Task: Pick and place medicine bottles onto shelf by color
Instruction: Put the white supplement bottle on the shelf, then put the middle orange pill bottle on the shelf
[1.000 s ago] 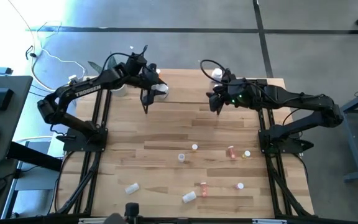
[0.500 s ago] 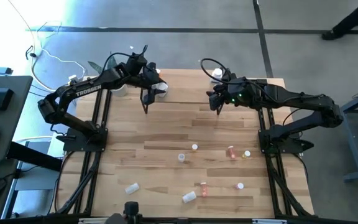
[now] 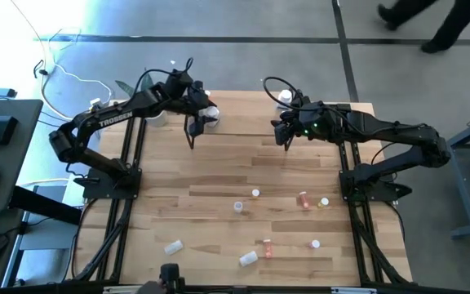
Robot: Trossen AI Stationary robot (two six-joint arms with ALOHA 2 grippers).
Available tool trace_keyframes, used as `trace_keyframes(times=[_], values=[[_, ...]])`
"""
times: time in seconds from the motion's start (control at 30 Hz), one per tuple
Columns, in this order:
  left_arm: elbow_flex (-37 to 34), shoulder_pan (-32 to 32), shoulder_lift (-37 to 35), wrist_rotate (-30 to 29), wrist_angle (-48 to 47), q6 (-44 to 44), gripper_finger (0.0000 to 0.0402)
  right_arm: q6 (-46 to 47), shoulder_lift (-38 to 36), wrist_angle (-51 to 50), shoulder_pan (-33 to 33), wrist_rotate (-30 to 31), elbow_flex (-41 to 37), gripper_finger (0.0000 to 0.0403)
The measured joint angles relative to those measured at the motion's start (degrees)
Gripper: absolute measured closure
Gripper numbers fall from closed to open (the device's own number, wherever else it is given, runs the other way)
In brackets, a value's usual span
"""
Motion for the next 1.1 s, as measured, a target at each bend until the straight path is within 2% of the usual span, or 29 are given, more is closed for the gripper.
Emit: trace_keyframes(times=[0.47,0.73,0.97,1.1], values=[[0.18,-0.15,-0.24,0.24,3.3,-1.85,0.0165,0.0,0.0,-0.02,0.0,-0.04,0.0,0.0208],[6.24,-0.15,-0.21,0.18,-1.75,-2.6,0.0165,0.0,0.0,-0.02,0.0,-0.46,0.0,0.0208],[12.12,-0.47,-0.21,0.28,-11.38,-4.13,0.0165,-0.22,0.0,-0.31,0.02,-8.33,0.0,0.0208],[12.13,-1.79,-0.58,1.89,-16.05,-6.82,0.0165,0.01,0.0,-2.24,0.02,-13.2,0.0,0.0208]])
